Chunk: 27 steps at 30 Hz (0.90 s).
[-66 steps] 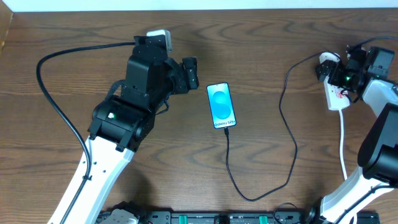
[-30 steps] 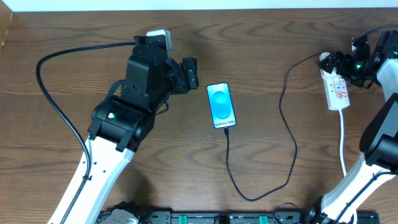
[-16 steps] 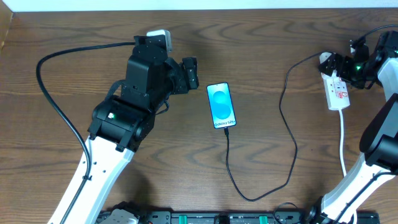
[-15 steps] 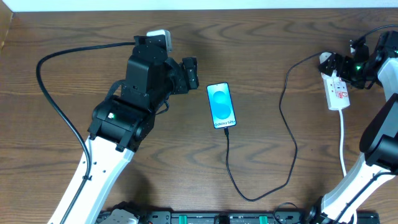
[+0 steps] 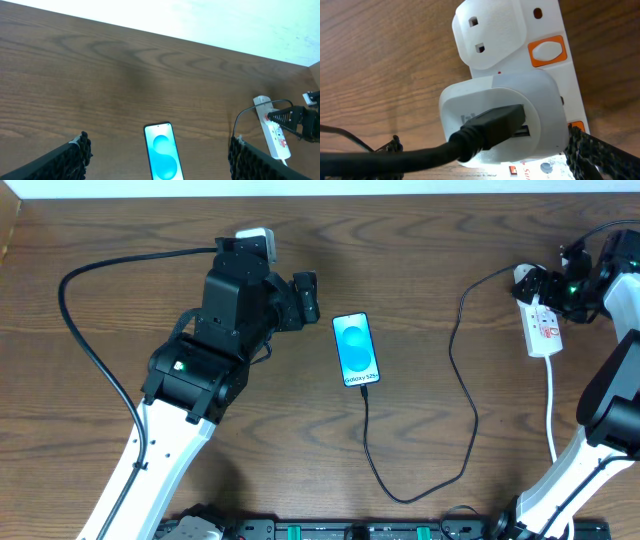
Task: Plug charger to phone and switch on socket
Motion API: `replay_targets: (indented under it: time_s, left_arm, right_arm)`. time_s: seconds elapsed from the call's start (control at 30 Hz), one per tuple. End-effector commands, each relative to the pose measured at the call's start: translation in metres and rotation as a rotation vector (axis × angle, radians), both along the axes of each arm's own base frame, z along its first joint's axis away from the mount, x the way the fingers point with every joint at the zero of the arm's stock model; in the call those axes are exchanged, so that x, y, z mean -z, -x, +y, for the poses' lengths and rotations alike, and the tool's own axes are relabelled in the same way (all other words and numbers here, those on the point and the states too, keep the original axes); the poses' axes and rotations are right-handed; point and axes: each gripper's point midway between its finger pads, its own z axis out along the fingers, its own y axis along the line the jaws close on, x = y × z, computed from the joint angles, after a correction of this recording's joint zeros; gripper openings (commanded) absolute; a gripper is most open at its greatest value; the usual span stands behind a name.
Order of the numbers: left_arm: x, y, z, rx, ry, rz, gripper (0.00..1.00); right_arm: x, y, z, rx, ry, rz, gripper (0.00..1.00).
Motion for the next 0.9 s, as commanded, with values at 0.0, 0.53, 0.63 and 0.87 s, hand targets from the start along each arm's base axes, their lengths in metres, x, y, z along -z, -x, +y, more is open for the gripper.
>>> replay_targets:
  time_s: [0.0, 0.53, 0.63, 0.87]
  left_arm:
    - [-0.002, 0.000, 0.004, -0.007, -0.015, -0.011, 0.89]
    - [-0.002, 0.000, 0.004, -0.007, -0.015, -0.011, 0.89]
    - [-0.002, 0.000, 0.004, -0.007, -0.015, -0.011, 0.89]
    - [-0.002, 0.000, 0.004, -0.007, -0.015, -0.011, 0.89]
  right_arm:
    - [-0.003, 0.002, 0.001, -0.015, 0.028, -0.003, 0.99]
    - [0.019, 0.018, 0.031, -0.039, -0.129, 0.006, 0.99]
    - [0.026, 0.025, 0.034, -0.039, -0.142, 0.028, 0.99]
    - [0.021, 0.023, 0.044, -0.058, -0.202, 0.001, 0.99]
